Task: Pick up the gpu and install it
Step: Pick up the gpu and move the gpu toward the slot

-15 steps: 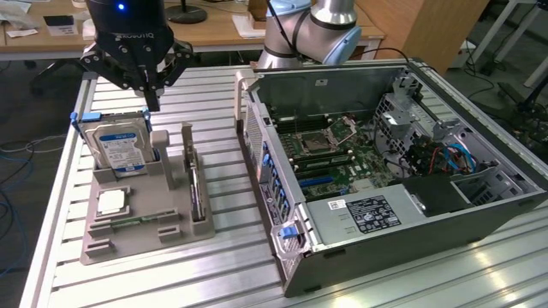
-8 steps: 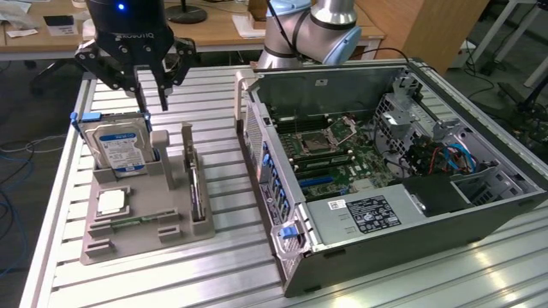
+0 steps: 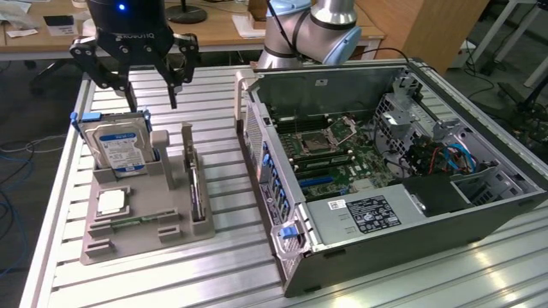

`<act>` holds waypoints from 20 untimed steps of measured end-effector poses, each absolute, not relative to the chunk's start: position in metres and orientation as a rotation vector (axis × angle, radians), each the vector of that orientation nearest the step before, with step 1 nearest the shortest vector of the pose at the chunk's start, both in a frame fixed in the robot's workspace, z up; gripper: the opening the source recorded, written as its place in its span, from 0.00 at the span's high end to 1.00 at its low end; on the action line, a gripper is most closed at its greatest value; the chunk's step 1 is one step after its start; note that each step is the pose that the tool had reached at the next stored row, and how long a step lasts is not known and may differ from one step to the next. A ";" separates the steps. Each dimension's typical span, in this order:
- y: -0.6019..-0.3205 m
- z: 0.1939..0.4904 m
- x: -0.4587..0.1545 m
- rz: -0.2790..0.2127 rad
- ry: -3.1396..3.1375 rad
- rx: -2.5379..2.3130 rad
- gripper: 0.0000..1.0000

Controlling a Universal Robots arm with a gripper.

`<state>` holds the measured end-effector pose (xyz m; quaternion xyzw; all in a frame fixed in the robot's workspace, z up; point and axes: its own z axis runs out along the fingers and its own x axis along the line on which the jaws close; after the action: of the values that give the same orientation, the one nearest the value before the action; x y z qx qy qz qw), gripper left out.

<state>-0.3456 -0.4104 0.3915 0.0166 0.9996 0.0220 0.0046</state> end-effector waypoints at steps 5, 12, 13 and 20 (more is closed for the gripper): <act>-0.411 0.388 -0.337 0.068 3.131 0.057 0.41; -0.415 0.377 -0.328 0.068 3.131 0.059 0.41; -0.417 0.375 -0.327 0.068 3.131 0.059 0.41; -0.425 0.363 -0.323 0.068 3.133 0.020 0.41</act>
<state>-0.3232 -0.4248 0.3630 0.0065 0.9997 0.0217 0.0037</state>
